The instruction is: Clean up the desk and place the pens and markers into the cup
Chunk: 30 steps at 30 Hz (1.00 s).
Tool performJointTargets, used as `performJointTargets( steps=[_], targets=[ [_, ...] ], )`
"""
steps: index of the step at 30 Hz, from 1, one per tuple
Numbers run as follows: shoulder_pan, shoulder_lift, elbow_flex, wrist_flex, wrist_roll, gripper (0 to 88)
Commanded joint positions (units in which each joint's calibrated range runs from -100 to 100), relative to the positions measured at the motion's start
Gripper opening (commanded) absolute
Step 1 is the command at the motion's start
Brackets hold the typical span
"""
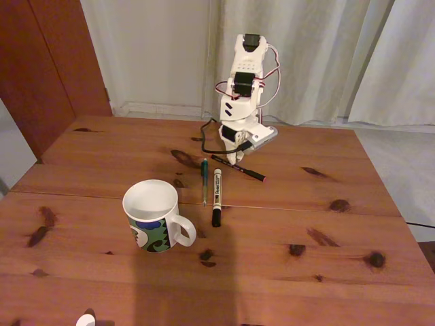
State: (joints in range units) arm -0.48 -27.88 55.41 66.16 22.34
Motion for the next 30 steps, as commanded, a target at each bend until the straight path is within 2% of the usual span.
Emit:
performJointTargets(
  steps=[1, 7, 17, 24, 30],
  targets=[
    [-0.4, 0.0, -2.6, -0.6, -0.3, 19.2],
    [-0.4, 2.1, -2.8, -0.7, -0.3, 20.2],
    [-0.5, 4.1, 5.5, -10.7, -0.2, 20.2],
    [-2.9, 1.2, 6.1, -9.9, -0.4, 20.2],
    [-3.1, -4.3, 3.6, -1.3, 0.1, 20.2]
  ],
)
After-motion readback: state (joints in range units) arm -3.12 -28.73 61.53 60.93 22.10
